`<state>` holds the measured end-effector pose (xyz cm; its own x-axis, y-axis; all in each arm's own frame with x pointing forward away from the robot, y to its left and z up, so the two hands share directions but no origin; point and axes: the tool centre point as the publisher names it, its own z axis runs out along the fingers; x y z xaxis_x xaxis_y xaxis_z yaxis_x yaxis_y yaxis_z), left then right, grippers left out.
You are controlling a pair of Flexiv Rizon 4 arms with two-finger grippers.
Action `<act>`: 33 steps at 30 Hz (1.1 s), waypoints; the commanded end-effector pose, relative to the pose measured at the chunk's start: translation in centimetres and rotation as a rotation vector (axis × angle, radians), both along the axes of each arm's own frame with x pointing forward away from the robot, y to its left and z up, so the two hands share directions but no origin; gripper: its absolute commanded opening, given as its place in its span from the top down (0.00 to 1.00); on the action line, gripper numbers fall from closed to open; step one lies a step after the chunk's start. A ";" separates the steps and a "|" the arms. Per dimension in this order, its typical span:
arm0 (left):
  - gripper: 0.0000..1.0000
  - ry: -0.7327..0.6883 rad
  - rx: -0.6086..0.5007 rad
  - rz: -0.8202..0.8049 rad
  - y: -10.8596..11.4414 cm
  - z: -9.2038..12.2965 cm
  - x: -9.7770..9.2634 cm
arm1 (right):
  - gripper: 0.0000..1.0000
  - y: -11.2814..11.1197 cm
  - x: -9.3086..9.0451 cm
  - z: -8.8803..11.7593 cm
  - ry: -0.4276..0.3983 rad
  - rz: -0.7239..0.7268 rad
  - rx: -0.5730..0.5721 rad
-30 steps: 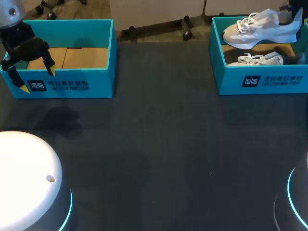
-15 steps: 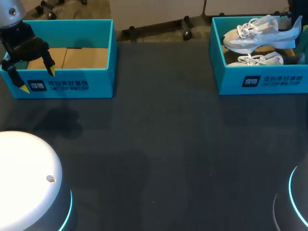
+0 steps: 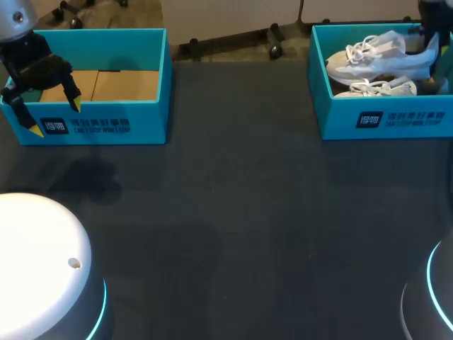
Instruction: Take the shoe out of the shoebox, open the shoe tongue, remove and reinsert the insole, then place the shoe into the shoebox
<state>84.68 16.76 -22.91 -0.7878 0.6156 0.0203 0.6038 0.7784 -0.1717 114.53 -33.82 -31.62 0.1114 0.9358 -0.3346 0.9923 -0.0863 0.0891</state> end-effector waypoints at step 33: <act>0.00 0.002 0.002 -0.001 0.0 0.0 0.0 | 1.00 -0.6 1.1 -5.2 0.049 0.014 0.155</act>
